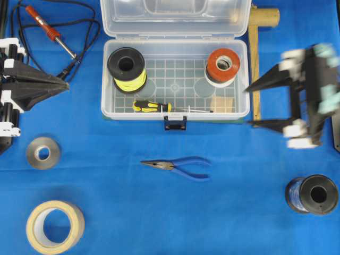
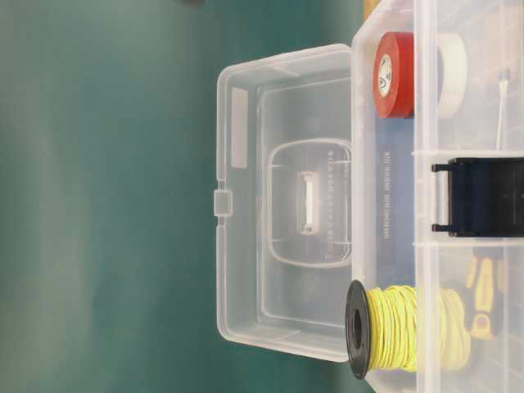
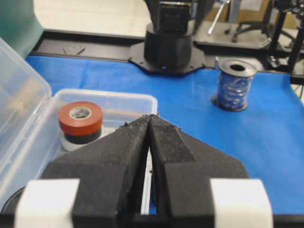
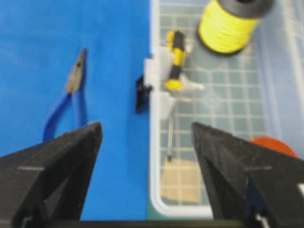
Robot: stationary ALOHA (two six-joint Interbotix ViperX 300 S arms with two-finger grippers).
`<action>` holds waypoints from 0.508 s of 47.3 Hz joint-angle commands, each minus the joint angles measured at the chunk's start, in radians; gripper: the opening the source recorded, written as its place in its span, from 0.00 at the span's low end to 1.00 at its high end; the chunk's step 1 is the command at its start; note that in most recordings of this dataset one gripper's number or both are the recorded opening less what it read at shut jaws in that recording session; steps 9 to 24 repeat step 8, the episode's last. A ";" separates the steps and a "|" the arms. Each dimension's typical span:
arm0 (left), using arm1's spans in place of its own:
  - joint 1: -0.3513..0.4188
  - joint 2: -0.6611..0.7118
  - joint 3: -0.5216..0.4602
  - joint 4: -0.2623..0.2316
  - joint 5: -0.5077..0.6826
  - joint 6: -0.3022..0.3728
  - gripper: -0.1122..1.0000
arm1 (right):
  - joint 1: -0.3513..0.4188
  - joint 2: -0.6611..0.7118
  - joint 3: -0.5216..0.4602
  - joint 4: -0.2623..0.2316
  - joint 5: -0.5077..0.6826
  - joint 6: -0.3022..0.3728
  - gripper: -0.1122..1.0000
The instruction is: Pick the nipper from the toolbox among several items.
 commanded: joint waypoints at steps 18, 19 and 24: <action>0.003 0.003 -0.011 -0.002 -0.005 0.000 0.10 | -0.058 -0.265 0.144 -0.005 -0.003 0.003 0.78; 0.003 0.003 -0.011 -0.002 -0.005 0.000 0.10 | -0.058 -0.265 0.144 -0.005 -0.003 0.003 0.78; 0.003 0.003 -0.011 -0.002 -0.005 0.000 0.10 | -0.058 -0.265 0.144 -0.005 -0.003 0.003 0.78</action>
